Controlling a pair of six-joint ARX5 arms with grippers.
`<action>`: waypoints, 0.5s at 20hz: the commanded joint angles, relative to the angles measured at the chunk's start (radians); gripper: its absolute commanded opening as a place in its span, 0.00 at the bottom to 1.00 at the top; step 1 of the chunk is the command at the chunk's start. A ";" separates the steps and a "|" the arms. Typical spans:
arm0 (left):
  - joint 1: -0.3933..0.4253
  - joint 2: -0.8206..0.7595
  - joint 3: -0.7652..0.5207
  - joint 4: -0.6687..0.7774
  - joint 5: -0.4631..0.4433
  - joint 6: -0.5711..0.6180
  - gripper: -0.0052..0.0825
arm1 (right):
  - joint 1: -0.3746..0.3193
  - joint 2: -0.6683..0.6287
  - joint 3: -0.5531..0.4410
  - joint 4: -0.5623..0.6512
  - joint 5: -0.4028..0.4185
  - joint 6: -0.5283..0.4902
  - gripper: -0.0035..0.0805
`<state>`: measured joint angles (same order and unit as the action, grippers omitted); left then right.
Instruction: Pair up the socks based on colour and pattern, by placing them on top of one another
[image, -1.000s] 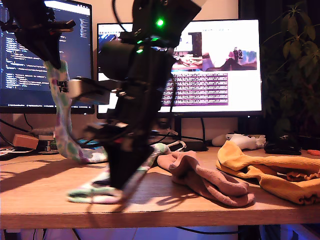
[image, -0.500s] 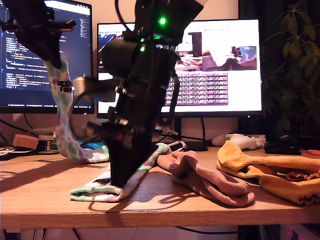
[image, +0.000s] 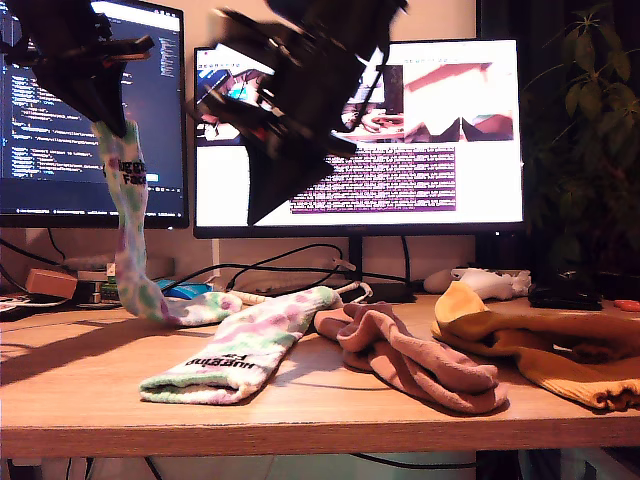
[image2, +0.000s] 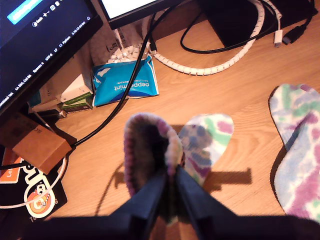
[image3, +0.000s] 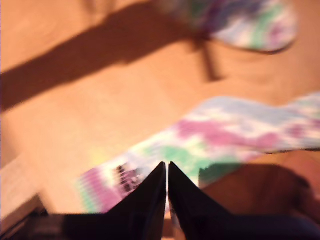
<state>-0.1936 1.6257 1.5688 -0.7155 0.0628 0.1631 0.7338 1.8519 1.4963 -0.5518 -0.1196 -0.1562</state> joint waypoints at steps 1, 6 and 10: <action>0.002 -0.011 0.008 0.006 0.026 -0.022 0.04 | -0.016 -0.077 -0.115 0.032 0.017 0.022 0.03; -0.003 -0.011 0.008 0.038 0.126 -0.101 0.04 | -0.080 -0.278 -0.400 0.082 0.025 0.030 0.03; -0.026 -0.008 0.008 0.200 0.146 -0.271 0.04 | -0.095 -0.402 -0.540 0.082 0.023 0.045 0.03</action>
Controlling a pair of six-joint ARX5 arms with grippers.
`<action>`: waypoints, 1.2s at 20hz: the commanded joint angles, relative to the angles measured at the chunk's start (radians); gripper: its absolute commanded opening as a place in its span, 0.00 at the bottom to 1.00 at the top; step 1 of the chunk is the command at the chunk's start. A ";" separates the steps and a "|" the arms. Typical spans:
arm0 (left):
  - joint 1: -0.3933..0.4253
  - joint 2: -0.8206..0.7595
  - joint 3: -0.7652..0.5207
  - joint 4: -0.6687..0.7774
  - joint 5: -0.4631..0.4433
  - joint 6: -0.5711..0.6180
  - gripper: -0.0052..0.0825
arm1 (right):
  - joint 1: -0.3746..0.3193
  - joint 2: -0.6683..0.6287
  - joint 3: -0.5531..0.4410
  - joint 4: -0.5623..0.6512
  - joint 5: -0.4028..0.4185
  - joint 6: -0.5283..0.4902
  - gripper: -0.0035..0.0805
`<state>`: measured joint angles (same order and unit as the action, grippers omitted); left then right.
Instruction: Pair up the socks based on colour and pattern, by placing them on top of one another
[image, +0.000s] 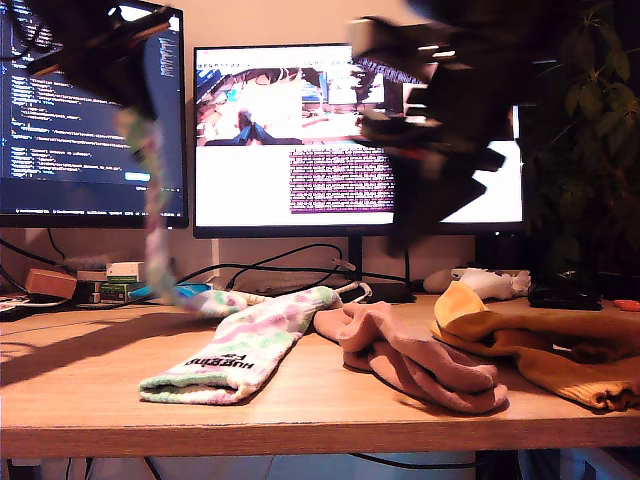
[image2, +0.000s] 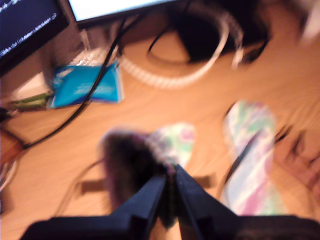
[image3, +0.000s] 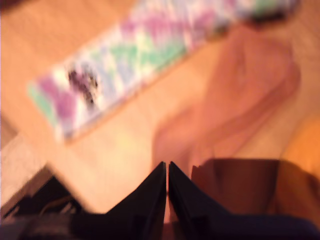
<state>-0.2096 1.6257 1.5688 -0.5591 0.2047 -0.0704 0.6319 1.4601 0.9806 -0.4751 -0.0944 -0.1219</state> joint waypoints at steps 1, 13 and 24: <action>-0.020 -0.008 0.008 0.097 0.018 -0.097 0.04 | 0.006 -0.028 -0.037 0.005 -0.002 0.019 0.03; -0.151 0.070 0.008 0.377 0.076 -0.308 0.04 | 0.006 -0.045 -0.047 -0.042 -0.010 0.028 0.03; -0.173 0.069 0.007 -0.115 0.158 -0.219 0.04 | 0.006 -0.045 -0.047 -0.016 -0.035 0.021 0.03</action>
<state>-0.3729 1.6928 1.5761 -0.6674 0.3584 -0.3077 0.6353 1.4246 0.9455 -0.4995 -0.1215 -0.1024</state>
